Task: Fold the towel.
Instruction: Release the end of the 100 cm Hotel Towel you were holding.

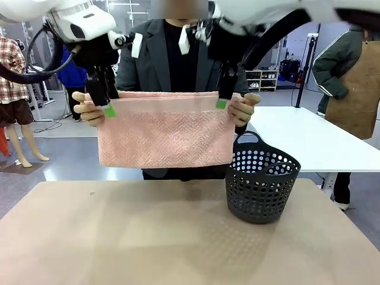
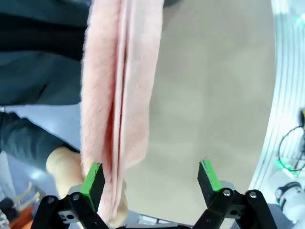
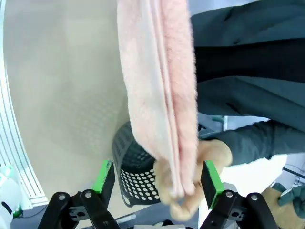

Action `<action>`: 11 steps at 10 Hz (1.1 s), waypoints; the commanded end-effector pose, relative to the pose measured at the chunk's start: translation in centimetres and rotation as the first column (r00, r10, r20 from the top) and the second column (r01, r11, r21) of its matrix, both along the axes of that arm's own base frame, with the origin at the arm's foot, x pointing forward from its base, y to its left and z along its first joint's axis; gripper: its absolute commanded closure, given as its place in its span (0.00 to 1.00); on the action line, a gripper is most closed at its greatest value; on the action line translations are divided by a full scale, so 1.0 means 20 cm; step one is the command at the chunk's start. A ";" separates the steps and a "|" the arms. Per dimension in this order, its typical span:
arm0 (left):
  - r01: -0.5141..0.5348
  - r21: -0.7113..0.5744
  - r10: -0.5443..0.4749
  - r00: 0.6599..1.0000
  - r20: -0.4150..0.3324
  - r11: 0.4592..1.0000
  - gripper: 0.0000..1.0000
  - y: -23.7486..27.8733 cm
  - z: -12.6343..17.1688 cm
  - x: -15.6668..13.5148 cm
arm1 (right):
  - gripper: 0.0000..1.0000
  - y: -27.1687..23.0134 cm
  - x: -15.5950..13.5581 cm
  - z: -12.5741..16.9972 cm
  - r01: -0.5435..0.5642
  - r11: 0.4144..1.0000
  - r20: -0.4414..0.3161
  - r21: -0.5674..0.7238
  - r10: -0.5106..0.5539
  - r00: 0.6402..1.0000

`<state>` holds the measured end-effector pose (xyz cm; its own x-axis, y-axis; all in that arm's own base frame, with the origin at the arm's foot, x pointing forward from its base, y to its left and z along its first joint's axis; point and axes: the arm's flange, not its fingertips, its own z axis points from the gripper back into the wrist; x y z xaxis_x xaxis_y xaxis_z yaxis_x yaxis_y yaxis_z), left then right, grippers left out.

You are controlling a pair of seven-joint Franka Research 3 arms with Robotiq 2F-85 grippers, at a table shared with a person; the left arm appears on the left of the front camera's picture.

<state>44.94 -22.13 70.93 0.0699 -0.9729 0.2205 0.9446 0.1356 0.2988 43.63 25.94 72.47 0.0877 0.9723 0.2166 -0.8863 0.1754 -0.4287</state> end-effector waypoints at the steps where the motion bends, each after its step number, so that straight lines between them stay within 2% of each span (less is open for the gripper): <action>1: -0.199 -0.079 0.205 0.976 0.076 0.977 0.00 0.18 0.13 -0.09 | 0.00 -0.19 -0.11 0.09 0.084 0.993 0.038 0.081 -0.088 0.995; 2: -0.249 -0.153 0.267 0.957 0.112 0.956 0.00 0.30 0.23 -0.17 | 0.00 -0.30 -0.19 0.15 0.140 0.980 0.071 0.140 -0.151 0.986; 3: -0.317 -0.200 0.345 0.930 0.127 0.927 0.00 0.42 0.26 -0.25 | 0.00 -0.41 -0.27 0.16 0.201 0.955 0.064 0.217 -0.219 0.974; 5: -0.380 -0.325 0.432 0.895 0.106 0.866 0.00 0.74 0.26 -0.45 | 0.00 -0.69 -0.48 0.10 0.282 0.909 0.078 0.308 -0.320 0.944; 6: -0.408 -0.381 0.485 0.865 0.130 0.829 0.00 0.86 0.29 -0.57 | 0.00 -0.80 -0.59 0.11 0.333 0.867 0.101 0.370 -0.394 0.913; 7: -0.414 -0.420 0.508 0.850 0.139 0.807 0.00 0.94 0.28 -0.65 | 0.00 -0.86 -0.70 0.07 0.378 0.830 0.087 0.410 -0.448 0.890; 8: -0.443 -0.451 0.543 0.832 0.117 0.775 0.00 1.01 0.22 -0.71 | 0.00 -0.90 -0.77 -0.01 0.444 0.784 0.057 0.433 -0.516 0.855; 9: -0.476 -0.440 0.561 0.824 0.079 0.761 0.00 1.06 0.15 -0.74 | 0.00 -0.93 -0.83 -0.08 0.484 0.746 -0.001 0.457 -0.544 0.839; 11: -0.482 -0.464 0.572 0.818 0.066 0.743 0.00 1.10 0.09 -0.74 | 0.00 -0.97 -0.87 -0.17 0.533 0.674 -0.046 0.512 -0.598 0.800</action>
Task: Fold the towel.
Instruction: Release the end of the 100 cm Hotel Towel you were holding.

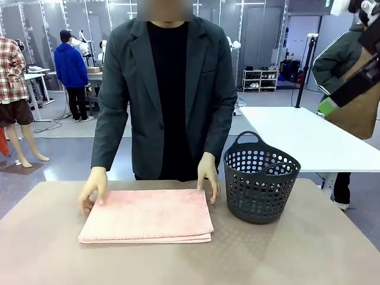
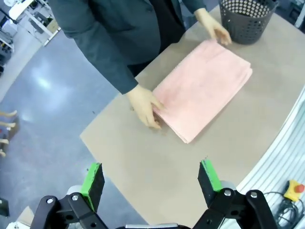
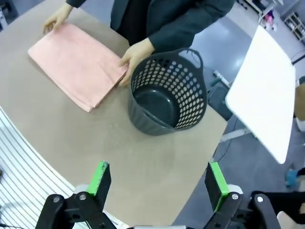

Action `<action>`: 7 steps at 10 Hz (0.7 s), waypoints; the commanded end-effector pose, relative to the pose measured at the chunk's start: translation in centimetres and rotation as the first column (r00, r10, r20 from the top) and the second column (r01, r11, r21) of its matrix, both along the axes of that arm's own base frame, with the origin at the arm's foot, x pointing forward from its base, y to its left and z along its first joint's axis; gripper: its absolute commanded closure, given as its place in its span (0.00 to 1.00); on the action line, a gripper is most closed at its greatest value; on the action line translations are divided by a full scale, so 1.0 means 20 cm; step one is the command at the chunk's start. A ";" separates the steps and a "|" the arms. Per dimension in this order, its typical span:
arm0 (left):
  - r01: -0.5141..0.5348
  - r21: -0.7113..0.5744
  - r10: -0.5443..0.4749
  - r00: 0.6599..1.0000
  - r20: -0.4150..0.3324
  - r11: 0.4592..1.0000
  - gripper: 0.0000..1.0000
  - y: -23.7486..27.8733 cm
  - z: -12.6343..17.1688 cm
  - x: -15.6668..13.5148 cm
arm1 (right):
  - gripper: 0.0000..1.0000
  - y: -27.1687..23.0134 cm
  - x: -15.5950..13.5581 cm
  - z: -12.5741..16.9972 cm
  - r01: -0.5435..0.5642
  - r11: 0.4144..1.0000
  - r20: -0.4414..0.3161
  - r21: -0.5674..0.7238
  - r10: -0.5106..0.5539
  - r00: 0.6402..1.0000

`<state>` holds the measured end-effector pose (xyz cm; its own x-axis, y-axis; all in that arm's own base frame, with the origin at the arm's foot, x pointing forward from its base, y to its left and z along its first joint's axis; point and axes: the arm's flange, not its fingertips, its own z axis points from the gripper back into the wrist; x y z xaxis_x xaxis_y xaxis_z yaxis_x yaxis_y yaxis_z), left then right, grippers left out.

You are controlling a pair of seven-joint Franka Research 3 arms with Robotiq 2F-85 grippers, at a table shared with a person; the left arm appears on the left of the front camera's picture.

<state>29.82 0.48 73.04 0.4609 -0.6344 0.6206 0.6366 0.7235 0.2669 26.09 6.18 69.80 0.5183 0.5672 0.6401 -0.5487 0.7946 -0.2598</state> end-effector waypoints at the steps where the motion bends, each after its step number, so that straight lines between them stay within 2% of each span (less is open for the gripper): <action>1: -0.011 -0.020 0.012 0.999 0.030 1.000 0.00 -0.03 -0.03 0.04 | 0.00 0.03 0.02 -0.06 0.060 0.997 0.007 0.037 -0.061 0.998; 2: 0.000 0.000 0.000 1.000 0.000 1.000 0.00 0.00 0.00 0.00 | 0.00 0.00 0.00 0.00 0.000 1.000 0.000 0.000 0.000 1.000; 7: 0.000 0.000 0.000 1.000 0.000 1.000 0.00 0.00 0.00 0.00 | 0.00 0.00 0.00 0.00 0.000 1.000 0.000 0.000 0.000 1.000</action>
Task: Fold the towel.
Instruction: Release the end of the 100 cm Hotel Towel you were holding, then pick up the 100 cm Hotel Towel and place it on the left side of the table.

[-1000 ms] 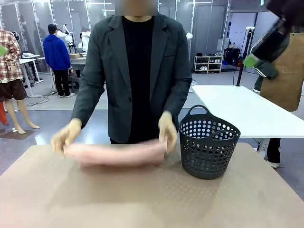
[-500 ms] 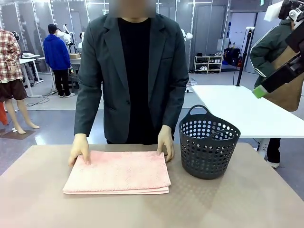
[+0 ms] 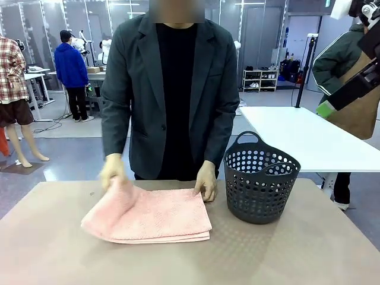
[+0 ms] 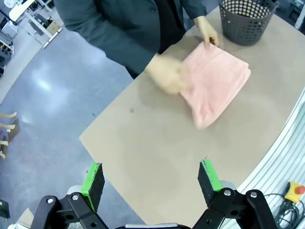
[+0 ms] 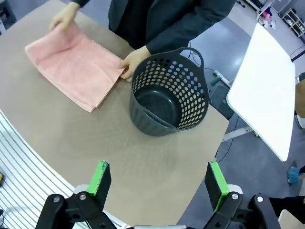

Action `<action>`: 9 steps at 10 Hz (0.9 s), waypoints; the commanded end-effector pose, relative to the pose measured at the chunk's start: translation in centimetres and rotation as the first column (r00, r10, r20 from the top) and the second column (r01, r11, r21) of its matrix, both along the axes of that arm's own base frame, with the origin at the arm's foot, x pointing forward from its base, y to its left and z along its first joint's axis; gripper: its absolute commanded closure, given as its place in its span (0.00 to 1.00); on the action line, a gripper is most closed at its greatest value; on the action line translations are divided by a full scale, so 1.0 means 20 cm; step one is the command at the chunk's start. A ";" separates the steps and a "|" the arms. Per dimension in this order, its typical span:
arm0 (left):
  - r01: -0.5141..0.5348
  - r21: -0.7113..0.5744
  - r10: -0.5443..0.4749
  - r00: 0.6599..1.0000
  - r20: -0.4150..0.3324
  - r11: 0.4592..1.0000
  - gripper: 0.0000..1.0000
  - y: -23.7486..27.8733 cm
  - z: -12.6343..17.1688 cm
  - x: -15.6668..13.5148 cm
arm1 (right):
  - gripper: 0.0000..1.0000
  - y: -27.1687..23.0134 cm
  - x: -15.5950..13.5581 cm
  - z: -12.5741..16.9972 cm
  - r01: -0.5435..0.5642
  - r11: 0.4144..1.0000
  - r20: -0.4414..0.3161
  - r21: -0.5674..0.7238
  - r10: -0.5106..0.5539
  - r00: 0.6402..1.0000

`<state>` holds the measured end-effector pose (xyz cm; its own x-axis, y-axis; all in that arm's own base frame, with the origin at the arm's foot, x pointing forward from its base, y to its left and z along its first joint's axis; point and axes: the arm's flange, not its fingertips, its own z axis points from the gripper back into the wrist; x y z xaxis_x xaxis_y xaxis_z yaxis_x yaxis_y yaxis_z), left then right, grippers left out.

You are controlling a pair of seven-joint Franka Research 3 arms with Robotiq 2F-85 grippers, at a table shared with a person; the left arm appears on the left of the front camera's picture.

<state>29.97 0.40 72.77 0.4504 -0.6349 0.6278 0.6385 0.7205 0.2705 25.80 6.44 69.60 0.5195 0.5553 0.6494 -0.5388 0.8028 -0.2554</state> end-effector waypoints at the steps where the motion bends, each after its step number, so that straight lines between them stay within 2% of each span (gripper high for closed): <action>1: -0.006 0.004 0.006 1.000 -0.010 1.000 0.00 0.00 0.01 -0.01 | 0.00 -0.01 0.01 0.01 -0.010 1.000 -0.007 -0.010 0.010 1.000; 9: -0.006 0.004 0.006 1.000 -0.010 1.000 0.00 0.00 0.01 -0.01 | 0.00 -0.01 0.01 0.01 -0.010 1.000 -0.007 -0.010 0.010 1.000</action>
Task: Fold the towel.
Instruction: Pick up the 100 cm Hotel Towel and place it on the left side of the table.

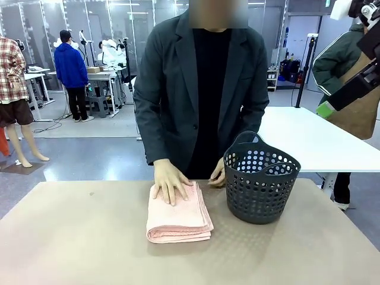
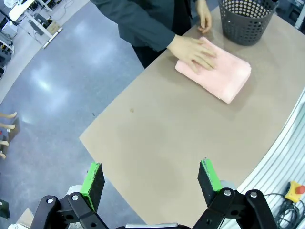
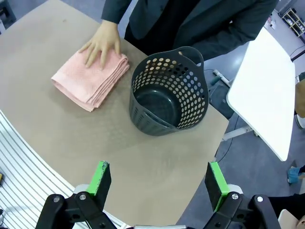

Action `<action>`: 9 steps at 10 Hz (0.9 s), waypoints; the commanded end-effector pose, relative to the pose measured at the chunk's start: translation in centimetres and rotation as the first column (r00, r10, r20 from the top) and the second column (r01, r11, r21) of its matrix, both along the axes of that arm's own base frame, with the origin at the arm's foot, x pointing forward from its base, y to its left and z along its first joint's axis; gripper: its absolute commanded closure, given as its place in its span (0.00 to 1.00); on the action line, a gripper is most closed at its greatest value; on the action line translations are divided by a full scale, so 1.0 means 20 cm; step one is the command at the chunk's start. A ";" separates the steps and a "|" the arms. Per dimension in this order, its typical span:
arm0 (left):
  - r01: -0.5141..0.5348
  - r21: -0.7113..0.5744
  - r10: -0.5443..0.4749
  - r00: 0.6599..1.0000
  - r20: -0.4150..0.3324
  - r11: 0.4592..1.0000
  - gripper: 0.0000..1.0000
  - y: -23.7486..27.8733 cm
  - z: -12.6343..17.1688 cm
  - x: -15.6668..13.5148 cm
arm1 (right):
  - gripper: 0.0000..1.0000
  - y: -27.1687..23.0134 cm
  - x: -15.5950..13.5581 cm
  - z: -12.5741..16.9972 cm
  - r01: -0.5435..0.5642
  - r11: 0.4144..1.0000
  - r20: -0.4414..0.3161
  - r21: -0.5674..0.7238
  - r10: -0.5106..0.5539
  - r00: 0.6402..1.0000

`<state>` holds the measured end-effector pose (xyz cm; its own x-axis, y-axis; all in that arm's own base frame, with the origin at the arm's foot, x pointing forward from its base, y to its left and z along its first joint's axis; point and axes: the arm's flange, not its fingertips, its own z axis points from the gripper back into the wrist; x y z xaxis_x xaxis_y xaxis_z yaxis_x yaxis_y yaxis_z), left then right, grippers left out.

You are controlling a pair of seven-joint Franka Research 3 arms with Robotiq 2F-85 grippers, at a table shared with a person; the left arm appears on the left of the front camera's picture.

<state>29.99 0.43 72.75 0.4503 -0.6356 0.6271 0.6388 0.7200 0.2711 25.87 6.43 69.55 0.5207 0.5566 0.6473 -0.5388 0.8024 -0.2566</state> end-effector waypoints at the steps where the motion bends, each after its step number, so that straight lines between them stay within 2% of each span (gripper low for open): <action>1: -0.007 0.003 0.007 1.000 -0.010 1.000 0.00 0.00 0.01 -0.01 | 0.00 -0.01 0.01 0.01 -0.011 1.000 -0.006 -0.008 0.011 1.000; 9: -0.007 0.003 0.007 1.000 -0.010 1.000 0.00 0.00 0.01 -0.01 | 0.00 -0.01 0.01 0.01 -0.011 1.000 -0.006 -0.008 0.011 1.000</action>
<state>29.99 0.44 72.75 0.4503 -0.6356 0.6271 0.6387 0.7201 0.2711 25.87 6.42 69.55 0.5206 0.5570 0.6471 -0.5388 0.8023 -0.2570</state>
